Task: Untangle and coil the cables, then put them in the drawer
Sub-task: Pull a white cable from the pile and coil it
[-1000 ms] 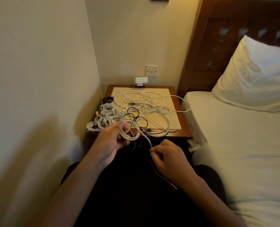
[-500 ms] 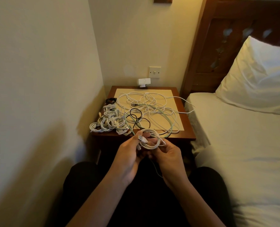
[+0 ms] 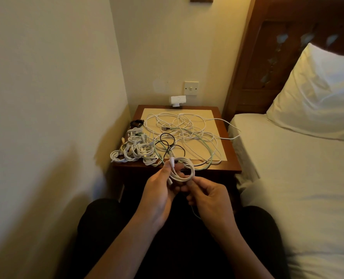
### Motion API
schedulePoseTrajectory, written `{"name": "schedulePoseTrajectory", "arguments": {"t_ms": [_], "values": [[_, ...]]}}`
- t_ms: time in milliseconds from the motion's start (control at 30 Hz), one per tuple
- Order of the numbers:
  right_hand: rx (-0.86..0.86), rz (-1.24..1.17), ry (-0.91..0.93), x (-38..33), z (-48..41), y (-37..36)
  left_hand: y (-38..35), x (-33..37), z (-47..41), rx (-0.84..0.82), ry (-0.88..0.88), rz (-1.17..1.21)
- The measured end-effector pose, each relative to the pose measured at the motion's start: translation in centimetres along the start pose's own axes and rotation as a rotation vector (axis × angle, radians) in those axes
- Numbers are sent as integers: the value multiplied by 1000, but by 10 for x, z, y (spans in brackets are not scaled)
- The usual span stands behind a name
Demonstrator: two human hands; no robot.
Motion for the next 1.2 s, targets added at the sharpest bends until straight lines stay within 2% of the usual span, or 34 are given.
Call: {"name": "schedulePoseTrajectory", "arguments": {"t_ms": [67,133,267,433,567,700,900,1067,1200], "values": [[23,150,34,-2,-1,2,1,4,1,-5,-24,-47],[-30,243,33,-4,-2,8,7,6,-1,-12,-45,-105],[-60,162,50,-13,-5,18,15,7,-1,-72,-82,-307],[-99,233,120,-20,-8,16,12,13,3,-283,23,-499],[-124,157,101,-19,-8,10,16,16,4,-329,108,-572],[-74,78,40,-13,-8,9,20,13,5,-354,94,-605],[-126,-76,-87,-5,-9,13,34,10,5,-613,16,-914],[-160,-278,-245,0,-13,12,29,4,7,-505,-275,-1130],[-234,-445,-348,-6,-17,18,30,-7,13,-464,-655,-1343]]}}
Point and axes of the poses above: each hand's wrist, its own z-axis away from the middle knuckle, its own y-axis out of the back of the hand, x = y × z, the point moved 1 cm from there along -z, towards the middle knuckle, and after that the axes turned 7 degrees about -y, right-handed, at the moved point
